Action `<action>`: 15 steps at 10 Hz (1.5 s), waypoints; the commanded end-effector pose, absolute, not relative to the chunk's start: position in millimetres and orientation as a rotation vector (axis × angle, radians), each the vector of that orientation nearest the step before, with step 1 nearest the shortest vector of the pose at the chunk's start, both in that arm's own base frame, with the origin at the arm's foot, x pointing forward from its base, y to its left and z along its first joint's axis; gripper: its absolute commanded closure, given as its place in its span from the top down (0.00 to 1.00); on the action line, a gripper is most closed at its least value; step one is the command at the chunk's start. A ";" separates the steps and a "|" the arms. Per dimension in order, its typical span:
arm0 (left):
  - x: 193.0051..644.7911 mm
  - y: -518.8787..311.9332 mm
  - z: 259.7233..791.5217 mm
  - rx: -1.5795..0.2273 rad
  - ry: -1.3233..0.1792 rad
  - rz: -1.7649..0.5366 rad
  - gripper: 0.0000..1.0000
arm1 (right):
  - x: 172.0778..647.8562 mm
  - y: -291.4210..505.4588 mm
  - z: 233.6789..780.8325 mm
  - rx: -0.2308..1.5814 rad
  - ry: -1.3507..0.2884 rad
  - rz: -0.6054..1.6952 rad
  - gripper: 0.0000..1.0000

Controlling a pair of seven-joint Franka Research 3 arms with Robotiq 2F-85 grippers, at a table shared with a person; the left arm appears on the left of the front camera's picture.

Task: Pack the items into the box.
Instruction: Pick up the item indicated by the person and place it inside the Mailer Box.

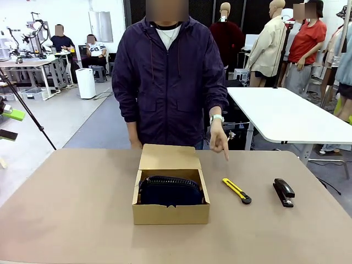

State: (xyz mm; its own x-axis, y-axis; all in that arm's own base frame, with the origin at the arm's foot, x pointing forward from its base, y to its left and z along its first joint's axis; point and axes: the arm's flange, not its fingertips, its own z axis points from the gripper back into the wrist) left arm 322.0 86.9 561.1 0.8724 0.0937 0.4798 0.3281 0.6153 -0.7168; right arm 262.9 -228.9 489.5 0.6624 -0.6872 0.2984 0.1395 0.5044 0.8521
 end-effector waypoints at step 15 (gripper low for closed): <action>319.1 87.2 563.9 -0.910 -0.499 -0.133 1.00 | 383.1 61.9 461.6 0.180 -0.507 0.281 1.00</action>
